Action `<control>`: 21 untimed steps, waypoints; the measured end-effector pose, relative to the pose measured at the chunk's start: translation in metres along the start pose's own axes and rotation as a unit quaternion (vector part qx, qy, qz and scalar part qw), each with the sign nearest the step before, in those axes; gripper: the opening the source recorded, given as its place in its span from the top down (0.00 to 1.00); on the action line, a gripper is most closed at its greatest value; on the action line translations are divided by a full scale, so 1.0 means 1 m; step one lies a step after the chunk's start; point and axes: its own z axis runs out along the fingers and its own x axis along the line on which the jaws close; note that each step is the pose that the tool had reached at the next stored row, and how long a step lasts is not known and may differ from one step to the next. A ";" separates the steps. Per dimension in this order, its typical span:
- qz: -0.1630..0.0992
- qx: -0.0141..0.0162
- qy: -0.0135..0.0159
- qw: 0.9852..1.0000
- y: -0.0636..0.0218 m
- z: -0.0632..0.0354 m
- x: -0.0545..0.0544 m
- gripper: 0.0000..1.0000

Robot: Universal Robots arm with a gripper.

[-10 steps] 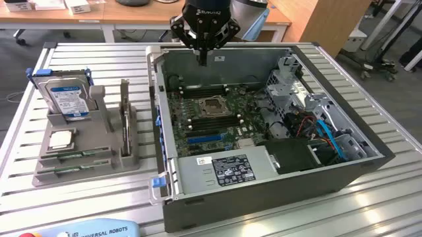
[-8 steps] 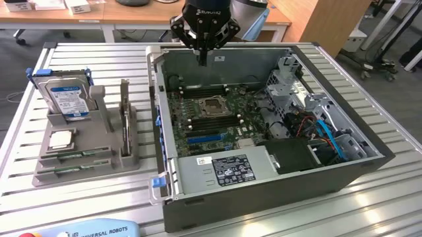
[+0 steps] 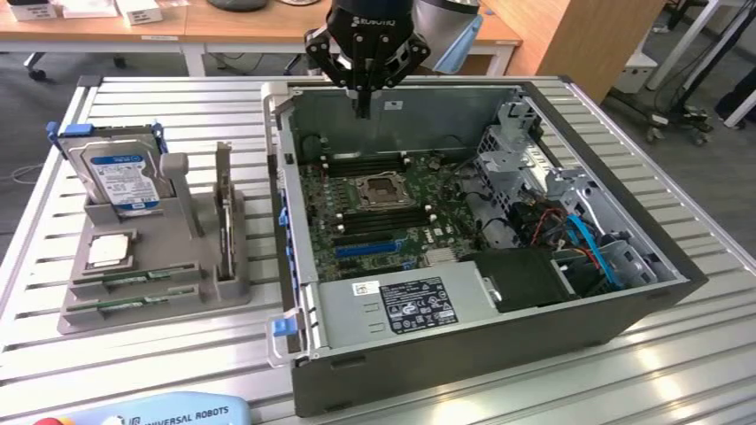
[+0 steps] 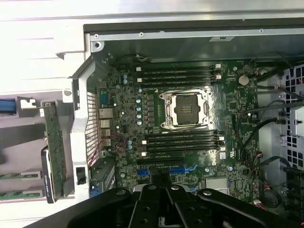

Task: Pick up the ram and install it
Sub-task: 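Reach for the ram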

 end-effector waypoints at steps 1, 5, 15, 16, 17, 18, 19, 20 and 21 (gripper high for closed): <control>0.000 0.000 0.000 1.000 0.0000 0.0000 0.000 0.90; 0.000 0.000 0.000 1.000 -0.0002 -0.0001 0.003 0.90; 0.000 0.000 0.000 1.000 -0.0015 -0.0005 0.020 0.90; 0.000 0.000 0.000 1.000 -0.0017 -0.0005 0.022 0.90; 0.000 0.000 0.000 1.000 -0.0018 -0.0006 0.024 0.90; 0.000 0.000 0.000 1.000 -0.0019 -0.0006 0.026 0.90; 0.000 0.000 0.000 1.000 -0.0021 -0.0007 0.028 0.90; 0.000 0.000 0.000 1.000 -0.0022 -0.0007 0.030 0.90; 0.000 0.000 0.000 1.000 -0.0024 -0.0008 0.032 0.90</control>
